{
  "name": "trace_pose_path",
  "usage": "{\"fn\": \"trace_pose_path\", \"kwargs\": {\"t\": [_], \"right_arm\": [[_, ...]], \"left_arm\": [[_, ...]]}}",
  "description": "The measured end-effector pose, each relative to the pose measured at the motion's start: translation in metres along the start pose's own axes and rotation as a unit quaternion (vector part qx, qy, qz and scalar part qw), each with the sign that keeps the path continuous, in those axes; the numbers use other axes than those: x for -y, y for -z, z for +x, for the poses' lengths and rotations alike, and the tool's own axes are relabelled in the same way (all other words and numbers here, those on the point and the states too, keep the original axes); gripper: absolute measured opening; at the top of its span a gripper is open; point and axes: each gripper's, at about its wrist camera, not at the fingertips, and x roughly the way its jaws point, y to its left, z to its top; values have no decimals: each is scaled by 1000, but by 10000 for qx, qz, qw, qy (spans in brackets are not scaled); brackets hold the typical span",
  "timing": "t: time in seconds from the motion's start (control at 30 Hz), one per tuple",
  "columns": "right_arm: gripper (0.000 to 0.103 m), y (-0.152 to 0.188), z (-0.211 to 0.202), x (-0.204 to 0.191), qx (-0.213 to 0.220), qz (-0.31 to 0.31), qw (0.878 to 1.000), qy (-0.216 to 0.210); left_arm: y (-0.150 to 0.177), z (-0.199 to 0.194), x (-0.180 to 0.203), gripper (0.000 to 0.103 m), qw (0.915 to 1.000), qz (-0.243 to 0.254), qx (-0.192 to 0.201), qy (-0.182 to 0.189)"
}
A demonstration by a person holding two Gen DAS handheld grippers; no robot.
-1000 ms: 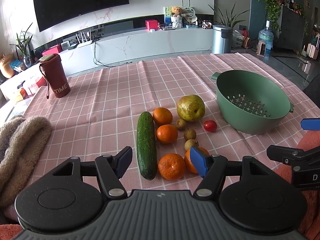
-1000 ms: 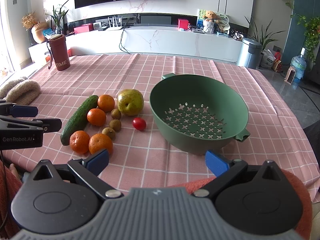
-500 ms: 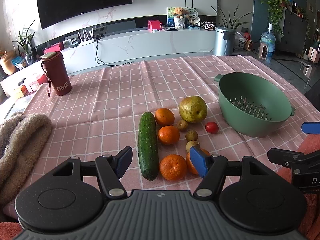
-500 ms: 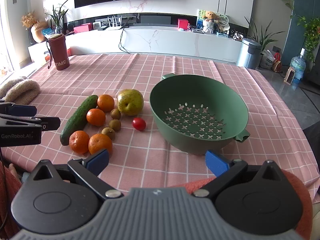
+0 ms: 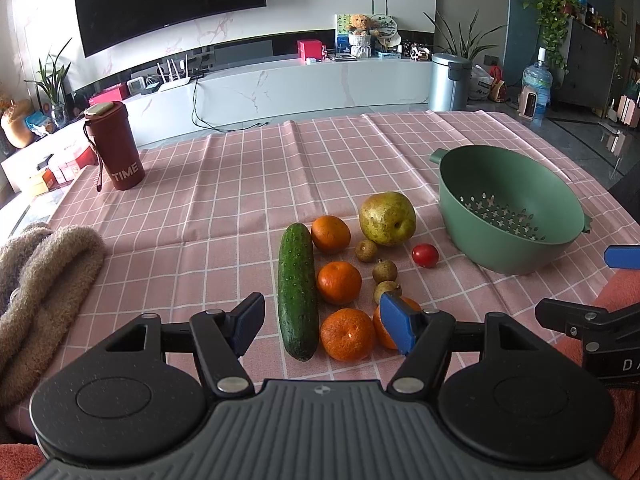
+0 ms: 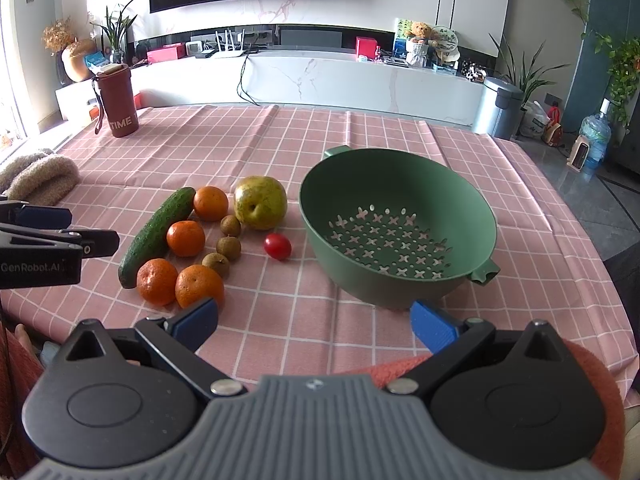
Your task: Organize fruits
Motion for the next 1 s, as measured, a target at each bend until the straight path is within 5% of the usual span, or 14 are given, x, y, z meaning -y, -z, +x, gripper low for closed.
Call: {"fn": "trace_pose_path", "kwargs": {"t": [1.0], "right_arm": [[98,-5,2,-1,-117,7,9999,60]], "left_arm": [[-8,12,-12,72,9997,-142,-110,191]]}}
